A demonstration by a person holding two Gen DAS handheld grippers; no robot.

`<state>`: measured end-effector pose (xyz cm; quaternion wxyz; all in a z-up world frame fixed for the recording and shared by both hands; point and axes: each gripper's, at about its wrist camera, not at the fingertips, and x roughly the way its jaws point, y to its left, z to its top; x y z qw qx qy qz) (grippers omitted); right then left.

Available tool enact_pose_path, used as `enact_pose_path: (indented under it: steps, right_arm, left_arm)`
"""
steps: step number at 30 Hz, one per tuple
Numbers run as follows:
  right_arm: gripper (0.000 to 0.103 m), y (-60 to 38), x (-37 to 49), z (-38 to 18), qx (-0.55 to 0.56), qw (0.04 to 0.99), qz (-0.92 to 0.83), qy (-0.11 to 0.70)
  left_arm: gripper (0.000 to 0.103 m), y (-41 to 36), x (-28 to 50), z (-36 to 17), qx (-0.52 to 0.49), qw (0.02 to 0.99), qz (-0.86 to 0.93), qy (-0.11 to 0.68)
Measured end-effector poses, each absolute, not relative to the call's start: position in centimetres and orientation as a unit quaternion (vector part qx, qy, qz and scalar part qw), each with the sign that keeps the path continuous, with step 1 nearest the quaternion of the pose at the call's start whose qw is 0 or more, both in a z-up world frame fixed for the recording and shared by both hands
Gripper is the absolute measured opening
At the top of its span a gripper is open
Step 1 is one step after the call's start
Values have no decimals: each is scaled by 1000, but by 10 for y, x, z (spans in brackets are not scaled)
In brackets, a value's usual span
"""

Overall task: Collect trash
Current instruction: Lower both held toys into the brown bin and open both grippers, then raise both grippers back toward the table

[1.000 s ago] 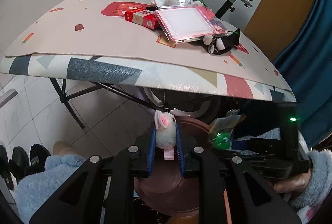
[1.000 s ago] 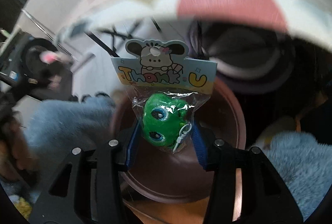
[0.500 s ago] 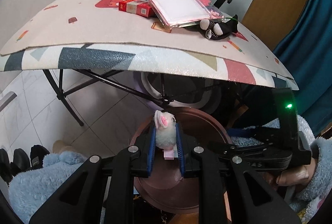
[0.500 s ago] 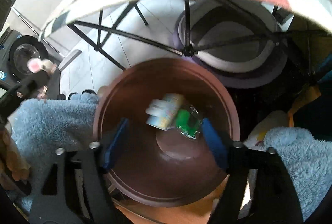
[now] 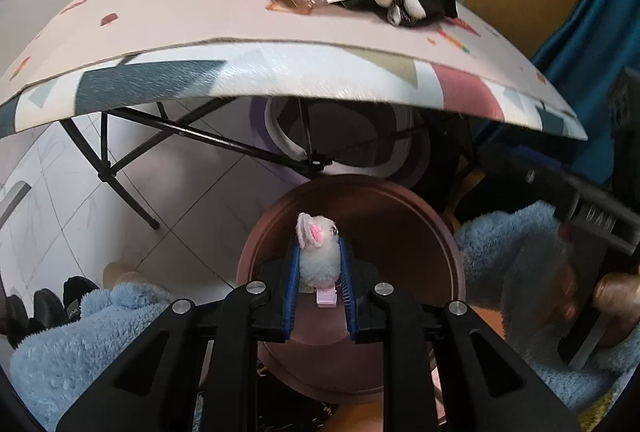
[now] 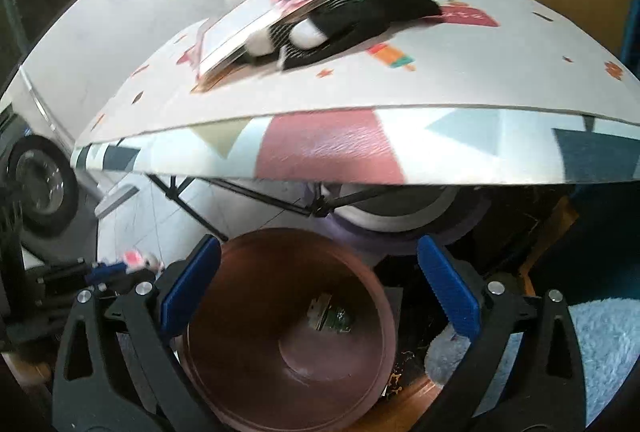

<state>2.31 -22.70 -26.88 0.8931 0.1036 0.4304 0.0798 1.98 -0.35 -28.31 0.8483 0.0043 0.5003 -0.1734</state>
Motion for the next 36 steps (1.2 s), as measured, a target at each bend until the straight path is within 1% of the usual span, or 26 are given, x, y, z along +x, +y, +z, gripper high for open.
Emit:
enact_pose_path:
  steps: [3, 6, 9, 10, 11, 13, 14, 16, 20, 21, 22, 28, 36]
  right_arm:
    - [97, -234, 21, -266, 109, 896, 75, 423]
    - [97, -237, 20, -265, 112, 898, 76, 418]
    - [97, -238, 19, -264, 112, 901, 75, 413]
    - [97, -238, 19, -264, 112, 901, 75, 412]
    - [97, -238, 19, -264, 111, 902, 72, 411]
    - [97, -238, 19, -263, 108, 903, 68, 409]
    - [97, -238, 19, -263, 107, 904, 68, 407]
    - [97, -237, 19, -263, 108, 905, 69, 406]
    - [97, -236, 19, -262, 106, 906, 71, 404]
    - [97, -236, 20, -262, 108, 906, 74, 403]
    - [97, -236, 19, -261, 110, 906, 77, 401]
    - [97, -240, 20, -260, 124, 904, 80, 401]
    - [97, -255, 26, -236, 142, 913, 75, 374]
  left_arm:
    - [20, -9, 20, -288, 19, 844, -170, 508]
    - [25, -12, 20, -290, 25, 843, -174, 508]
    - [50, -12, 21, -289, 25, 845, -172, 506]
    - [56, -11, 21, -289, 22, 846, -171, 505]
    - [58, -10, 21, -289, 19, 846, -171, 504]
    - [69, -6, 22, -288, 11, 848, -166, 504]
    - [71, -5, 22, -288, 7, 848, -164, 504]
    - [80, -2, 24, -287, -5, 849, -162, 503]
    - [90, 2, 25, -284, -18, 853, -158, 498]
    - [95, 3, 25, -284, -19, 855, -155, 494]
    - [97, 3, 25, -282, -19, 858, -153, 490]
    - [97, 11, 20, -265, -24, 885, -130, 447]
    - [97, 22, 24, -234, -20, 923, -103, 370]
